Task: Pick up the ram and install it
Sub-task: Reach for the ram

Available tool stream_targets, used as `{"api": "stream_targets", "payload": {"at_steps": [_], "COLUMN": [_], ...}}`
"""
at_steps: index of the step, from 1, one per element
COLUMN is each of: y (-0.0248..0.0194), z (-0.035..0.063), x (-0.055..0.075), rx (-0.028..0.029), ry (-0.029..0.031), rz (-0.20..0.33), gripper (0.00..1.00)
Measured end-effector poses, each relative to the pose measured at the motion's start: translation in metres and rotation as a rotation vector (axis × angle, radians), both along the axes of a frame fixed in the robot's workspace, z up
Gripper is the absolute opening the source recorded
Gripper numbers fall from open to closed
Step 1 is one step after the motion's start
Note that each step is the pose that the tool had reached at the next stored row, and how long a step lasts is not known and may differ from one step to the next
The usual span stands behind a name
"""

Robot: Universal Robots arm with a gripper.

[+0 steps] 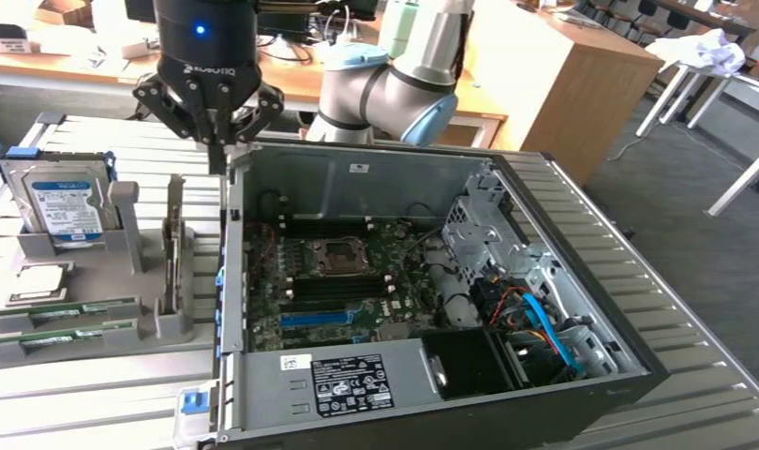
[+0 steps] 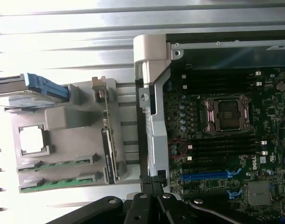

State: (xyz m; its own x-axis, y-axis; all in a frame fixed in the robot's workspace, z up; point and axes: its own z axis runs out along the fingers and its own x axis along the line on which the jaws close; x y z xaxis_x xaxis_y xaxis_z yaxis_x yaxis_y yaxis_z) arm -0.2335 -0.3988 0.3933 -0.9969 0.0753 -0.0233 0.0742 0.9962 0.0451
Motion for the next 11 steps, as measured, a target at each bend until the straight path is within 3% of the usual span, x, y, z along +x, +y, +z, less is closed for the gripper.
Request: {"api": "stream_targets", "payload": {"at_steps": [11], "y": [0.0], "z": [0.0], "x": [-0.013], "rx": [-0.0001], "ry": [0.0], "rz": [0.0], "gripper": [0.1]}}
